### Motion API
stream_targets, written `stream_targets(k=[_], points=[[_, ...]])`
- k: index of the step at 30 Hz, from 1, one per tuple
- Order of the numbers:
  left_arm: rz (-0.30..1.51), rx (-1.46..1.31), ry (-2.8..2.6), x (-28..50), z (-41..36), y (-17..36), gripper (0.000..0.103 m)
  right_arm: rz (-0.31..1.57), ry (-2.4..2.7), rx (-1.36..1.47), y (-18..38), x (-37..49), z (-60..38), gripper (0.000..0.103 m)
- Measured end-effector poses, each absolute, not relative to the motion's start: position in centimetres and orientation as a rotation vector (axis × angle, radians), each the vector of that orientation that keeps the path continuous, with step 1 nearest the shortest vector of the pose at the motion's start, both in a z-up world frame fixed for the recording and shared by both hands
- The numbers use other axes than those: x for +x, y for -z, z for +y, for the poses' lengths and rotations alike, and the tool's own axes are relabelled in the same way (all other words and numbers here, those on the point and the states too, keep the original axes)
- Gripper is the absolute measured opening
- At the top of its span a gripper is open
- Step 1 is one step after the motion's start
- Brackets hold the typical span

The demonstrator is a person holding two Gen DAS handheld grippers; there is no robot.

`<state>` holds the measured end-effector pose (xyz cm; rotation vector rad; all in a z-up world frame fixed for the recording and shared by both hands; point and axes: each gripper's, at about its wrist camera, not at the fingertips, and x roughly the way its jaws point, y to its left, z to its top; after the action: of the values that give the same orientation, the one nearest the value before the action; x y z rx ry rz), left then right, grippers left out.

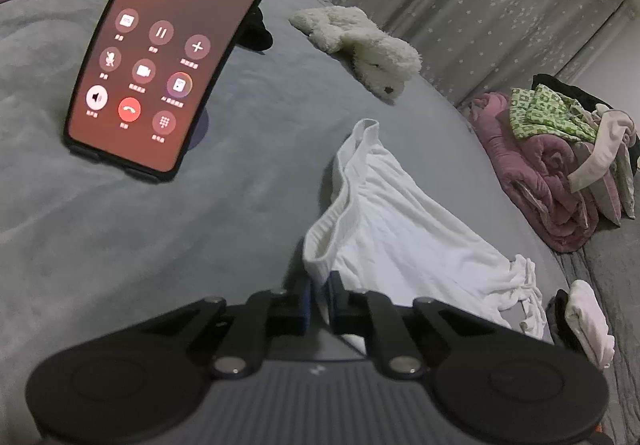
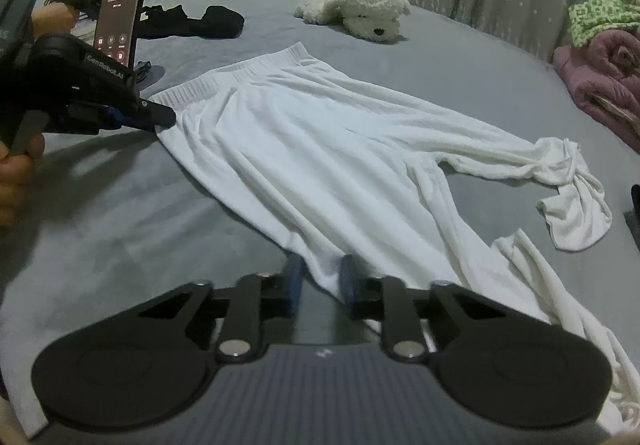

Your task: Fold clothes

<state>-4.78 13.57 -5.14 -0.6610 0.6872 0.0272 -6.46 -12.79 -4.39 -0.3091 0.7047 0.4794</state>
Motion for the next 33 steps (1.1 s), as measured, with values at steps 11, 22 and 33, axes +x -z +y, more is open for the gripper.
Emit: stream_targets(k=[11, 22, 33], points=[[0.687, -0.665, -0.065, -5.5, 14.4, 4.7, 0.006, 0.719, -0.549, -0.253, 2.9, -7.0, -13.5, 0.001], [0.688, -0.635, -0.103, -7.0, 15.8, 3.8, 0.006, 0.748, -0.667, -0.217, 1.7, -8.2, -12.9, 0.000], [0.712, -0.552, -0.084, -8.3, 16.6, 3.1, 0.006, 0.774, -0.741, -0.237, 1.7, -9.5, -11.6, 0.000]])
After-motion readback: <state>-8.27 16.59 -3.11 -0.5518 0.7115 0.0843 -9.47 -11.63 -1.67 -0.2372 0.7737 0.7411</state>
